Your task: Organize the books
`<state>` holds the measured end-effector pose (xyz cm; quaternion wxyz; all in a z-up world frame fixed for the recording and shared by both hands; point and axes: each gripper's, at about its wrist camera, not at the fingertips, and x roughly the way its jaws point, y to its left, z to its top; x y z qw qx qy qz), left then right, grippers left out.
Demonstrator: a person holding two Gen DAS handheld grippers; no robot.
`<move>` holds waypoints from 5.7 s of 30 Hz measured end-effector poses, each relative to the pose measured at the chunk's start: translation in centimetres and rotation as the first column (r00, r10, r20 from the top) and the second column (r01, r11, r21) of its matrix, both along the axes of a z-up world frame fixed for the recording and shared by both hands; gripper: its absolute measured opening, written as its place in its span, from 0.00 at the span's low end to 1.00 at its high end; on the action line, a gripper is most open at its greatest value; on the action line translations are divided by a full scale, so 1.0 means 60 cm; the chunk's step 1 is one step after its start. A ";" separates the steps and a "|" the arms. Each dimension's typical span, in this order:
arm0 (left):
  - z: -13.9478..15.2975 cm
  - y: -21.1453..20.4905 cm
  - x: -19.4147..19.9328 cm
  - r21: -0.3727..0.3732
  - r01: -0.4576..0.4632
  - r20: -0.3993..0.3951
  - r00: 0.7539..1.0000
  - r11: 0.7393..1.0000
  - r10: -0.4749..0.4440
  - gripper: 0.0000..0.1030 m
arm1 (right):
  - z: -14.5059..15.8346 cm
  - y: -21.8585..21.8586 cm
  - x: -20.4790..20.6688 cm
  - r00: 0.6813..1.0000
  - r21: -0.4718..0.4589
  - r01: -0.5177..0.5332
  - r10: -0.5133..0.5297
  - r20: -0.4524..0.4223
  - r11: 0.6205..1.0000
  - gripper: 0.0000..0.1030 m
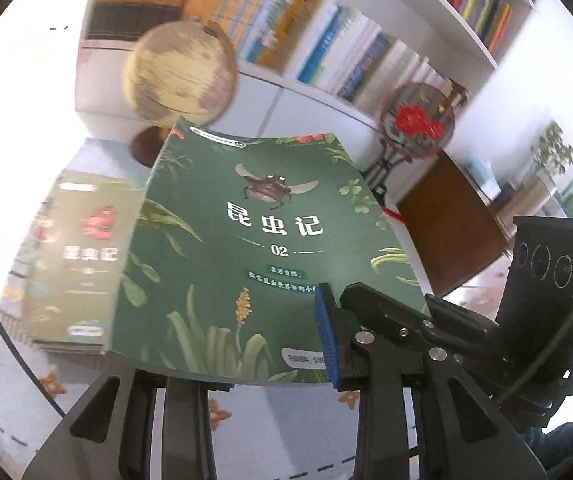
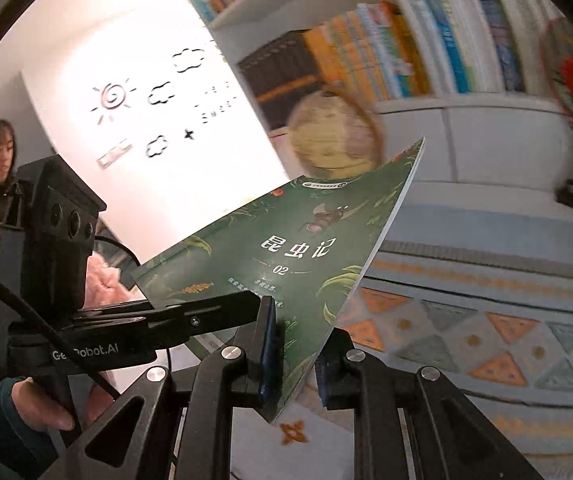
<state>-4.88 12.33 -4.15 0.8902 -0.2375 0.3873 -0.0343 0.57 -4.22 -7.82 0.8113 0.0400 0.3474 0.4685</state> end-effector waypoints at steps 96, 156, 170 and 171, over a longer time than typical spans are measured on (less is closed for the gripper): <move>-0.138 0.257 -0.004 0.123 0.069 -0.220 0.975 0.990 -0.041 0.71 | -0.156 0.309 0.056 0.980 -0.461 0.071 -0.149 -0.134 0.884 0.47; -0.048 0.166 0.013 0.238 0.018 -0.136 0.991 0.971 0.015 0.76 | -0.007 0.249 -0.021 0.803 -0.442 0.580 -0.573 0.167 0.684 0.70; -0.043 0.155 0.021 0.305 0.036 -0.136 0.991 0.952 0.006 0.76 | -0.010 0.238 -0.021 0.801 -0.438 0.578 -0.582 0.140 0.689 0.70; -0.044 0.155 0.022 0.304 0.040 -0.145 0.989 0.952 0.005 0.76 | -0.010 0.238 -0.021 0.800 -0.438 0.578 -0.584 0.138 0.688 0.70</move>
